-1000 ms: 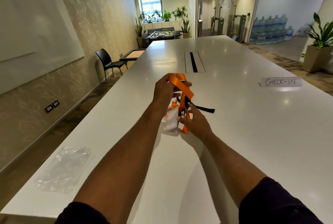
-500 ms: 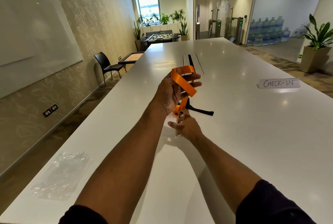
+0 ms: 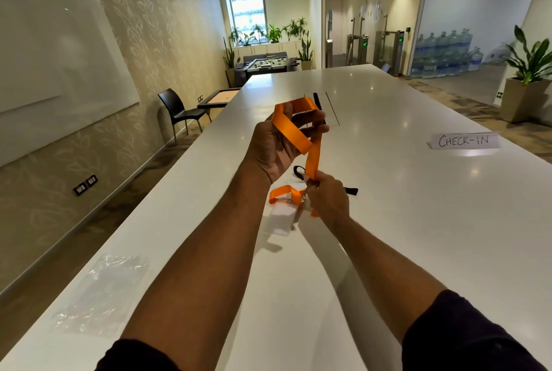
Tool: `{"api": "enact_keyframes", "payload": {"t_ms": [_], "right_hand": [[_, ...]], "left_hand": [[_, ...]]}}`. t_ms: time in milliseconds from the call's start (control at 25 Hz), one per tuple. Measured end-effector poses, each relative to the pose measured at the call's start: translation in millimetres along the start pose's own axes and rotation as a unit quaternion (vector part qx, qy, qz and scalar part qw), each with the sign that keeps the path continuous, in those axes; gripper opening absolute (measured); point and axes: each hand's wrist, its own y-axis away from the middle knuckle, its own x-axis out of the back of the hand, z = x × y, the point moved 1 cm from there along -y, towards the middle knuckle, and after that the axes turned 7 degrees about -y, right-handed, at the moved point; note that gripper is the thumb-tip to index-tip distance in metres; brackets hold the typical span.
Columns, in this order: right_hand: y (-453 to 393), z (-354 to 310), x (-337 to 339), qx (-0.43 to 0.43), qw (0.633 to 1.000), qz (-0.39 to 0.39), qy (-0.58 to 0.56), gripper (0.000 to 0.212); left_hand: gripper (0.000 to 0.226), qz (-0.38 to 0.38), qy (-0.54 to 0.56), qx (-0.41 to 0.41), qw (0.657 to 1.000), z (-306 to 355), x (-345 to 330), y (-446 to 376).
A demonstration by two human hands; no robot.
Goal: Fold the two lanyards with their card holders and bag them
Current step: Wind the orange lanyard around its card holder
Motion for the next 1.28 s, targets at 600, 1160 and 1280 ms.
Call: {"api": "enact_keyframes", "payload": {"t_ms": [600, 1160, 1280], "right_hand": [[-36, -49, 49, 0.127, 0.983, 0.065, -0.119, 0.030], [-34, -73, 74, 0.195, 0.928, 0.089, -0.303, 0.035], [-32, -68, 75, 0.176, 0.929, 0.058, -0.321, 0.034]], "left_hand": [[0.040, -0.050, -0.636, 0.224, 0.737, -125, 64, 50], [0.032, 0.040, -0.729, 0.175, 0.660, -138, 86, 36], [0.005, 0.209, -0.646, 0.065, 0.732, -122, 80, 33]]}}
